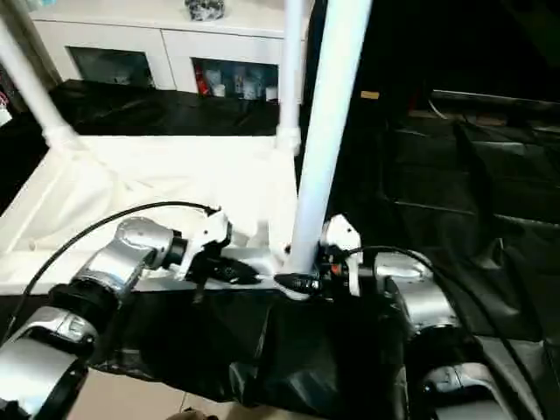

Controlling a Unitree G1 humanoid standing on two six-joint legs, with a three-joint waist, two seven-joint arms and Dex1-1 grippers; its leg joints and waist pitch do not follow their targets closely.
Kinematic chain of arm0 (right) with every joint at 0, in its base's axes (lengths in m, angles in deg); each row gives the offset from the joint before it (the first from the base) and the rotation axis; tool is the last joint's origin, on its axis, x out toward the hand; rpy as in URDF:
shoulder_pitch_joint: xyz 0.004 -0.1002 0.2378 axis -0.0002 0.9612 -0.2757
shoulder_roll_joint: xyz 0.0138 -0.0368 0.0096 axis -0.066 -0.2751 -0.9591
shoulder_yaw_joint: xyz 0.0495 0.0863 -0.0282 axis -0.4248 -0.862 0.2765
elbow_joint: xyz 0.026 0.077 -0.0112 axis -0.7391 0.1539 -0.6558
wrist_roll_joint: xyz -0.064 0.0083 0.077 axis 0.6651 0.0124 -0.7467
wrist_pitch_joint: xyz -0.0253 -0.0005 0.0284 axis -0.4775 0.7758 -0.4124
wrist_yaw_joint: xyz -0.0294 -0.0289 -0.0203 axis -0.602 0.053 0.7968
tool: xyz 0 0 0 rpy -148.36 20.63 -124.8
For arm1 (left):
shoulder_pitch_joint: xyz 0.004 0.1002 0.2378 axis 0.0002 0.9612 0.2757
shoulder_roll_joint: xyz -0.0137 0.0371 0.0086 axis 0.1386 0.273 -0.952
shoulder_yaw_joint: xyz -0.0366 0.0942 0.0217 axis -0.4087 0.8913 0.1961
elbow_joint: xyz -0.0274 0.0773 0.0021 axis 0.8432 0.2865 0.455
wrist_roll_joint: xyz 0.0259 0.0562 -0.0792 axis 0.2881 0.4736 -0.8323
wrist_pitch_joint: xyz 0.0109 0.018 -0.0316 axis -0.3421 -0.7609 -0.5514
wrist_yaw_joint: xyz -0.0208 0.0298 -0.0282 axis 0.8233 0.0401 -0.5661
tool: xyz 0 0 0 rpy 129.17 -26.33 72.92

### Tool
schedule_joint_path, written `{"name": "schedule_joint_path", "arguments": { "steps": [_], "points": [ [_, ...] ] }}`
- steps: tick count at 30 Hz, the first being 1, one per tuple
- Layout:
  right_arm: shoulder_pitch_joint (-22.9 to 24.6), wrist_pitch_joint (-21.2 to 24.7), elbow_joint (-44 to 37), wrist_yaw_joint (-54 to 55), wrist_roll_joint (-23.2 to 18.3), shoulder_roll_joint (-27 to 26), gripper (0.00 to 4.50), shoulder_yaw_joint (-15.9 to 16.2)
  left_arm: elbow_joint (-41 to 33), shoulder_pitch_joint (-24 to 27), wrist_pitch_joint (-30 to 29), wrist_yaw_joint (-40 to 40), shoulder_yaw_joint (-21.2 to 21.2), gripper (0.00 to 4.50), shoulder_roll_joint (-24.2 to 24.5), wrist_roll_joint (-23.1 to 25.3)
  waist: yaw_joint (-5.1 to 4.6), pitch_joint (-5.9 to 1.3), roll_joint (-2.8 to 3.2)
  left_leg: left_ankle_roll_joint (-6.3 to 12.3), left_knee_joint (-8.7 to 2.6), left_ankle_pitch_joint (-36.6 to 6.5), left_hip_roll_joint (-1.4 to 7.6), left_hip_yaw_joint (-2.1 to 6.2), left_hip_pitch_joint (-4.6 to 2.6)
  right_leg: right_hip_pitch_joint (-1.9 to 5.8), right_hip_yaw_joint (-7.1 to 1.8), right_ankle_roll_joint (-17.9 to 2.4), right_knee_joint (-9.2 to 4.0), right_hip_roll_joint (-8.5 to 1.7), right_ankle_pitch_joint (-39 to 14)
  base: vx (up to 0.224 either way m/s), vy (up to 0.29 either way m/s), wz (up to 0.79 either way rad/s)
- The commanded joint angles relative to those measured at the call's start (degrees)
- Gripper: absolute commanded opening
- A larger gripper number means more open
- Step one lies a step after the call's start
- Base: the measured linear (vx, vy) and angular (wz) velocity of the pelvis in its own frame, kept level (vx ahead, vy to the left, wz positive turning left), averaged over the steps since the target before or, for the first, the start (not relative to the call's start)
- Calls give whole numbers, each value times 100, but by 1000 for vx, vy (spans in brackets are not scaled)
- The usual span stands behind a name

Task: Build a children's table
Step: Rotate leg to tighten

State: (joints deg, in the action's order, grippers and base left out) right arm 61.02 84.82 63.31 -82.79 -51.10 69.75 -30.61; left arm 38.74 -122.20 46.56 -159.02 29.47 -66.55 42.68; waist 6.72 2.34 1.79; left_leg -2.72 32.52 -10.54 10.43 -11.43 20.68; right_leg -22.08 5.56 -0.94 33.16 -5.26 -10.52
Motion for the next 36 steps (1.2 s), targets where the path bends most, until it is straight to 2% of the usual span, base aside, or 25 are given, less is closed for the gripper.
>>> {"name": "schedule_joint_path", "arguments": {
  "steps": [1, 6, 11, 12, 13, 14, 15, 16, 18, 19, 21, 22, 24, 28, 30, 32, 33, 35, 36],
  "points": [
    [196, 133, -114, -430, 151, -62, 269, 460, -251, -74, 0, 29, -26, 0, -35, -123, -4, -327, -61, 516, -342, -1044, 373, 138, -64, 255, -312, -1399, -326, -447, -1002, 0, 0, 0],
    [226, 252, -212, -396, 115, -88, 263, 489, -266, -57, -42, 75, -17, 0, -96, -132, 7, -338, -61, 561, -327, -919, 374, 140, -53, 261, -312, -1439, -304, -454, -836, 0, 0, 0],
    [141, 225, 48, 160, 156, -305, 262, 315, -152, -111, -59, 564, -90, 0, -283, -67, 2, -318, -57, 475, -339, -1060, 376, 140, -64, 242, -310, -1401, -335, -458, -1081, 0, 0, 0],
    [51, 157, 287, 676, 239, -473, 262, 191, -7, -209, -101, 1028, -163, 0, -442, 2, -18, -302, -63, 403, -352, -1199, 369, 143, -65, 241, -309, -1353, -361, -463, -1337, 0, 0, 0],
    [39, 151, 316, 738, 250, -493, 262, 177, 12, -222, -108, 1084, -173, 0, -462, 10, -34, -285, -61, 303, -363, -1382, 359, 144, -98, 221, -311, -1285, -413, -467, -1662, 0, 0, 0],
    [-26, 189, 451, 1016, 300, -571, 262, 124, 82, -276, -139, 1311, -205, 0, -536, 49, -40, -280, -70, 265, -370, -1445, 349, 153, -100, 234, -306, -1228, -428, -469, -1830, 0, 0, 0],
    [-136, 159, 674, 1493, 400, -699, 262, 45, 176, -357, -205, 1657, -248, 0, -651, 100, -54, -280, -53, 209, -380, -1489, 353, 164, -110, 225, -312, -1158, -442, -474, -2016, 0, 0, 0],
    [-165, 161, 729, 1609, 417, -731, 262, 24, 195, -375, -223, 1735, -258, 0, -678, 108, -86, -264, -60, 141, -393, -1623, 346, 175, -124, 209, -306, -1080, -478, -471, -2266, 0, 0, 0],
    [-430, 221, 1229, 2666, 567, -1012, 262, -161, 357, -522, -390, 2441, -360, 0, -920, 162, -124, -268, -54, 71, -403, -1646, 334, 198, -115, 217, -301, -1009, -483, -478, -2374, 0, 0, 0],
    [-499, 271, 1354, 2927, 597, -1075, 262, -201, 396, -556, -433, 2619, -389, 0, -979, 169, -174, -264, -60, 29, -404, -1700, 324, 200, -121, 204, -298, -993, -491, -469, -2439, 0, 0, 0],
    [-660, 271, 1650, 3557, 678, -1255, 262, -272, 464, -625, -489, 3113, -440, 0, -1145, 203, -213, -261, -60, 51, -396, -1687, 313, 196, -110, 198, -304, -984, -506, -466, -2426, 0, 0, 0],
    [-733, 315, 1763, 3781, 623, -1358, 262, -359, 498, -656, -514, 3303, -472, 0, -1222, 199, -213, -270, -69, 96, -393, -1668, 297, 198, -95, 223, -293, -940, -520, -466, -2464, 0, 0, 0],
    [-880, 371, 1958, 4204, 529, -1569, 262, -542, 556, -694, -524, 3541, -506, 0, -1347, 202, -202, -290, -51, 147, -384, -1544, 306, 191, -104, 204, -313, -974, -503, -468, -2234, 0, 0, 0],
    [-1046, 161, 2139, 4425, 466, -1888, 262, -662, 558, -694, -443, 3696, -535, 0, -1499, 230, -199, -326, -56, 287, -357, -1236, 301, 166, -66, 240, -311, -1171, -416, -452, -1425, 0, 0, 0],
    [-1049, 86, 2137, 4240, 348, -1935, 317, -739, 492, -653, -376, 3643, -481, 0, -1490, 261, -191, -338, -50, 390, -349, -1092, 308, 165, -52, 261, -308, -1250, -372, -443, -1111, 0, 0, 0],
    [-1029, -11, 2105, 4085, 321, -1888, 317, -730, 399, -591, -332, 3477, -438, 0, -1457, 235, -185, -360, -52, 484, -327, -934, 312, 155, -55, 263, -309, -1354, -325, -434, -735, 0, 0, 0],
    [-1012, -42, 2080, 4044, 341, -1847, 340, -706, 371, -566, -311, 3397, -420, 0, -1434, 226, -179, -361, -48, 550, -319, -832, 314, 152, -44, 267, -304, -1417, -303, -433, -554, 0, 0, 0],
    [-1000, -61, 2064, 4013, 355, -1821, 356, -689, 356, -551, -296, 3347, -408, 0, -1419, 220, -178, -351, -52, 595, -314, -852, 312, 142, -38, 270, -300, -1443, -313, -443, -594, 0, 0, 0],
    [-918, -184, 1965, 3808, 466, -1655, 362, -575, 290, -467, -183, 3028, -349, 0, -1320, 184, -172, -342, -43, 594, -315, -913, 311, 141, -37, 274, -296, -1433, -331, -448, -724, 0, 0, 0]
  ]
}}
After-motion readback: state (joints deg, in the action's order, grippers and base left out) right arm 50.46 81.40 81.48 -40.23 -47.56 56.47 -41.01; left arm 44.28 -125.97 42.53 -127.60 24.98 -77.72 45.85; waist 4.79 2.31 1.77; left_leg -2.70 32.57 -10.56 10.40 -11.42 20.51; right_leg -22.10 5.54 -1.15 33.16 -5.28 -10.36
